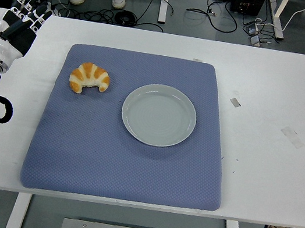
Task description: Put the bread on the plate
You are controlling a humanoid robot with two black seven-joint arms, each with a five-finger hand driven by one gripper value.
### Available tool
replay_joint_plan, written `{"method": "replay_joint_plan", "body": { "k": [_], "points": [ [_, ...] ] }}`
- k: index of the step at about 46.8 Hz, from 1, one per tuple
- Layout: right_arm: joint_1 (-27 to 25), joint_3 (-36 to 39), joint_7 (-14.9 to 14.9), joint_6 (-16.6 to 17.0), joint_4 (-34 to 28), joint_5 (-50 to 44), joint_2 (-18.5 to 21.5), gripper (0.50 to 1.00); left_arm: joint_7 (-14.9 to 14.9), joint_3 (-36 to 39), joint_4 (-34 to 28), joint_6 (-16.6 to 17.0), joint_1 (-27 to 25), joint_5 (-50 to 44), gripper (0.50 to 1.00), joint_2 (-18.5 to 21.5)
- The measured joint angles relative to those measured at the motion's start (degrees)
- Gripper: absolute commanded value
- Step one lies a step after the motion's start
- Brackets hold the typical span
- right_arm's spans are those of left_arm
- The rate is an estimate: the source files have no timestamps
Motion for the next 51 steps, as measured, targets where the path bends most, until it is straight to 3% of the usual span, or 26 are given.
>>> {"method": "replay_joint_plan", "body": {
  "k": [11,21,35,51],
  "points": [
    [0.00,-0.03,0.00,0.00,-0.02,0.00,0.00,1.000,0.05,-0.09,0.00,-0.28,-0.36,-0.51,0.986,0.44],
    [-0.03,-0.03,-0.01,0.00,-0.01,0.00,0.00,1.000,0.09,-0.90,-0.07,-7.89,-0.40,-0.56,0.984,1.61],
    [-0.03,-0.03,-0.01,0.00,0.00,0.00,0.00,1.000,0.24,0.43,0.53,-5.56,-2.01,0.40,0.986,2.92],
    [-0.04,-0.02,-0.01,0.00,-0.02,0.00,0.00,1.000,0.69,2.34,0.55,-5.52,-1.75,0.68,0.984,3.74]
  ]
}}
